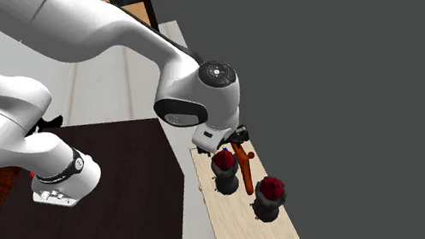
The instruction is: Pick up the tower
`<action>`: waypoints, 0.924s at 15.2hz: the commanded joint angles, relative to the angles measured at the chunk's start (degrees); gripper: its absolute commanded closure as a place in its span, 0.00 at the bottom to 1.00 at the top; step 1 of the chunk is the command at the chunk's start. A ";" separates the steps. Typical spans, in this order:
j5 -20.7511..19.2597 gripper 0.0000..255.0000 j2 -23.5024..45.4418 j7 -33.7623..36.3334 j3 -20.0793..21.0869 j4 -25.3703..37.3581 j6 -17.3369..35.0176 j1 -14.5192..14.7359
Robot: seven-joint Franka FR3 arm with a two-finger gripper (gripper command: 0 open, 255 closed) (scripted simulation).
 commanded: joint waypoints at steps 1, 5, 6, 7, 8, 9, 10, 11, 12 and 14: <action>-0.54 0.00 1.86 0.93 -0.41 0.27 1.64 0.15; -1.44 0.00 4.74 1.32 -0.88 0.24 4.49 0.52; -1.80 0.00 5.91 1.49 -1.08 0.29 5.58 0.68; -1.80 0.00 5.90 1.49 -1.09 0.28 5.59 0.69; -1.80 0.00 5.91 1.49 -1.09 0.29 5.59 0.69; -1.83 1.00 6.00 1.55 -1.10 0.29 5.68 0.74; -1.82 1.00 5.97 1.55 -1.09 0.30 5.64 0.73; -1.83 1.00 5.96 1.55 -1.09 0.31 5.63 0.73; -1.82 1.00 5.95 1.55 -1.09 0.31 5.62 0.73; -1.82 1.00 5.96 1.55 -1.09 0.31 5.62 0.73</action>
